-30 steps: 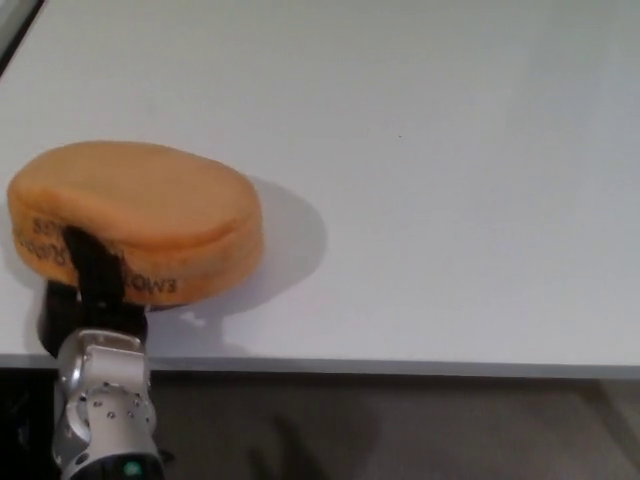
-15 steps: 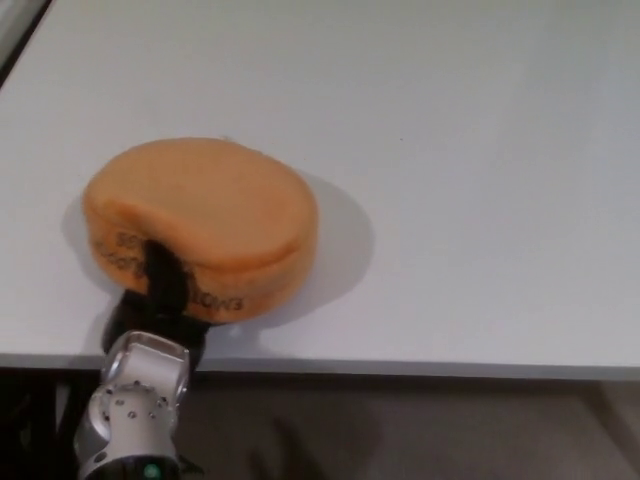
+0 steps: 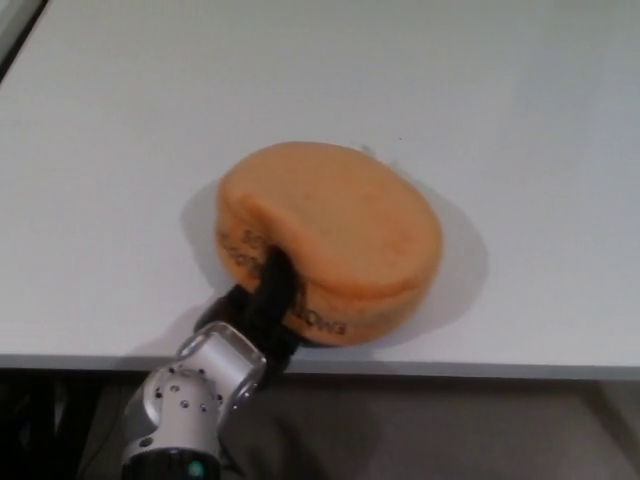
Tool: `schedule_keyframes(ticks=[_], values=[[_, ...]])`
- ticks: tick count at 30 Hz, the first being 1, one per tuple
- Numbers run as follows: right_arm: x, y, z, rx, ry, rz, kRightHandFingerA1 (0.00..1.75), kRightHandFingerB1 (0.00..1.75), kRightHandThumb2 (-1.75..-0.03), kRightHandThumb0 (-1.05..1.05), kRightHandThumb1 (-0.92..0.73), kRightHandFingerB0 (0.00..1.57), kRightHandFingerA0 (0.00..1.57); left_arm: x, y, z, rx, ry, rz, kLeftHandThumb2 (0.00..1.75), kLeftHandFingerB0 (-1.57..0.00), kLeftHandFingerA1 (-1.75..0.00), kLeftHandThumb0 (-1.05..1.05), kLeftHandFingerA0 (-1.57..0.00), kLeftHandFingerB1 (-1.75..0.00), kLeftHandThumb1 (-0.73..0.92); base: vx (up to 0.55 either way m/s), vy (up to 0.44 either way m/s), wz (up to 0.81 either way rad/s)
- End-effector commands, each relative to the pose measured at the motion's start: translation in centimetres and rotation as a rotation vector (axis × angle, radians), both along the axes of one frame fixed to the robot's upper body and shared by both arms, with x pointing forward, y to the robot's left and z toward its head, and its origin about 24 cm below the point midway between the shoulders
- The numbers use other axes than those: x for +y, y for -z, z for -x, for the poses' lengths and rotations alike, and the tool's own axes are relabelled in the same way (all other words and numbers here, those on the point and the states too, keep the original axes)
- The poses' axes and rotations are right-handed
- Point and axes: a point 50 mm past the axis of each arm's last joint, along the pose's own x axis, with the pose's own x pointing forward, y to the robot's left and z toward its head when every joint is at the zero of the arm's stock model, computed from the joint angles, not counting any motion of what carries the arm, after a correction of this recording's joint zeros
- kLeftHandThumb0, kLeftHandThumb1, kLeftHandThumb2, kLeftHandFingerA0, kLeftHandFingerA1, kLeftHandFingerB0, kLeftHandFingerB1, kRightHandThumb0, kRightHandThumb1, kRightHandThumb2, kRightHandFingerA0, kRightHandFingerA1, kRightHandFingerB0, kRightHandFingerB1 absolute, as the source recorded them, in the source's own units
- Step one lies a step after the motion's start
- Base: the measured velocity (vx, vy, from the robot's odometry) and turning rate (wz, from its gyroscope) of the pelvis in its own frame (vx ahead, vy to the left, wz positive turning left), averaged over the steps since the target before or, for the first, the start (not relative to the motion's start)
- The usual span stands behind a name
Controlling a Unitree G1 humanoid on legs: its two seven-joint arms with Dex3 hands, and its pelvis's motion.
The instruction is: A soft plate is kept in the center of the table close to the robot and the robot uses its left hand to pick up the plate, turns it upside down and places it back on the table
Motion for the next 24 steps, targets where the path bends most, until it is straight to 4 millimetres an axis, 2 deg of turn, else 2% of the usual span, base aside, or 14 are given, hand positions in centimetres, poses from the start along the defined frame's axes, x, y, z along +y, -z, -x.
schedule_keyframes(ticks=[1, 8, 9, 12, 13, 14, 15, 16, 17, 18, 19, 22, 23, 24], values=[[-0.9, -0.4, 0.1, 0.013, 0.020, 0.037, 0.41, 0.31, -0.67, -0.72, -0.88, 0.29, 0.45, -9.4, 0.0, 4.1, 0.123, 0.323, 0.209, 0.89, -0.88, -1.49, -0.51, -1.26, -1.28, 0.53, 0.00, 0.000, 0.00], [-0.9, -0.4, 0.1, 0.013, 0.019, 0.042, 0.41, 0.31, -0.67, -0.73, -0.88, 0.29, 0.45, -9.6, -0.9, 3.7, 0.090, 0.330, 0.205, 0.89, -0.91, -1.48, -0.49, -1.24, -1.30, 0.53, 0.00, 0.000, 0.00], [-0.9, -0.5, 0.1, 0.013, 0.017, 0.045, 0.41, 0.31, -0.67, -0.73, -0.88, 0.28, 0.45, -9.6, -0.9, 3.6, 0.093, 0.296, 0.187, 0.89, -0.81, -1.48, -0.47, -1.24, -1.23, 0.52, 0.00, 0.000, 0.00], [-1.0, -0.5, 0.1, 0.016, 0.019, 0.045, 0.40, 0.31, -0.67, -0.73, -0.88, 0.28, 0.45, -9.5, -1.0, 3.5, 0.039, 0.279, 0.059, 0.89, -0.85, -1.43, -0.46, -1.23, -1.22, 0.49, 0.00, 0.000, 0.00], [-1.0, -0.5, 0.0, 0.016, 0.018, 0.045, 0.40, 0.30, -0.67, -0.73, -0.88, 0.27, 0.44, -9.5, -1.1, 3.5, 0.012, 0.289, 0.028, 0.62, -0.54, -1.69, -0.47, -0.82, -1.56, 0.73, 0.00, 0.000, 0.00], [-1.0, -0.5, 0.0, 0.016, 0.016, 0.045, 0.40, 0.30, -0.67, -0.73, -0.88, 0.27, 0.44, -9.5, -1.1, 3.5, -0.006, 0.295, 0.029, 0.62, -0.54, -1.69, -0.47, -0.82, -1.56, 0.73, 0.00, 0.000, 0.00], [-0.9, -0.5, 0.1, 0.015, 0.018, 0.040, 0.41, 0.31, -0.67, -0.73, -0.88, 0.28, 0.45, -9.4, -1.1, 3.7, -0.050, 0.315, 0.004, 1.01, -0.61, -1.22, -0.80, -0.69, -1.10, 0.63, 0.00, 0.000, 0.00], [-0.9, -0.5, 0.1, 0.016, 0.019, 0.040, 0.41, 0.30, -0.67, -0.73, -0.88, 0.28, 0.45, -9.4, -1.1, 3.7, -0.058, 0.324, -0.004, 0.66, -0.41, -1.27, -0.83, -0.36, -1.13, 0.79, 0.00, 0.000, 0.00], [-0.9, -0.4, 0.1, 0.017, 0.020, 0.041, 0.41, 0.30, -0.67, -0.73, -0.88, 0.28, 0.45, -9.3, -1.1, 3.7, -0.063, 0.334, -0.012, 0.66, -0.41, -1.27, -0.83, -0.36, -1.13, 0.79, 0.00, 0.000, 0.00], [-1.0, -0.4, 0.2, 0.015, 0.018, 0.039, 0.41, 0.30, -0.67, -0.73, -0.87, 0.28, 0.45, -9.2, -1.1, 3.8, -0.071, 0.344, -0.002, 0.65, -0.25, -0.81, -0.88, -0.29, -0.75, 0.82, 0.00, 0.000, 0.00], [-1.0, -0.4, 0.1, 0.016, 0.019, 0.039, 0.40, 0.30, -0.67, -0.73, -0.87, 0.28, 0.45, -9.1, -1.2, 3.8, -0.095, 0.361, 0.018, 1.12, 0.00, -0.15, -0.97, 0.00, -0.04, 0.69, 0.00, 0.000, 0.00], [-0.9, -0.3, 0.1, 0.014, 0.015, 0.044, 0.41, 0.31, -0.67, -0.73, -0.88, 0.27, 0.44, -8.7, -1.3, 3.9, -0.146, 0.395, 0.045, 1.14, 0.00, -0.07, -1.05, 0.00, 0.00, 0.74, 0.00, 0.000, 0.00], [-0.9, -0.3, 0.1, 0.015, 0.017, 0.041, 0.41, 0.30, -0.67, -0.73, -0.88, 0.28, 0.44, -8.7, -1.3, 3.9, -0.149, 0.394, 0.049, 0.68, 0.00, 0.00, -0.98, 0.00, 0.00, 0.89, 0.00, 0.000, 0.00], [-0.9, -0.4, 0.1, 0.014, 0.019, 0.040, 0.41, 0.30, -0.67, -0.73, -0.88, 0.28, 0.44, -8.6, -1.3, 3.8, -0.150, 0.391, 0.050, 0.68, 0.00, 0.00, -0.98, 0.00, 0.00, 0.89, 0.00, 0.000, 0.00]])
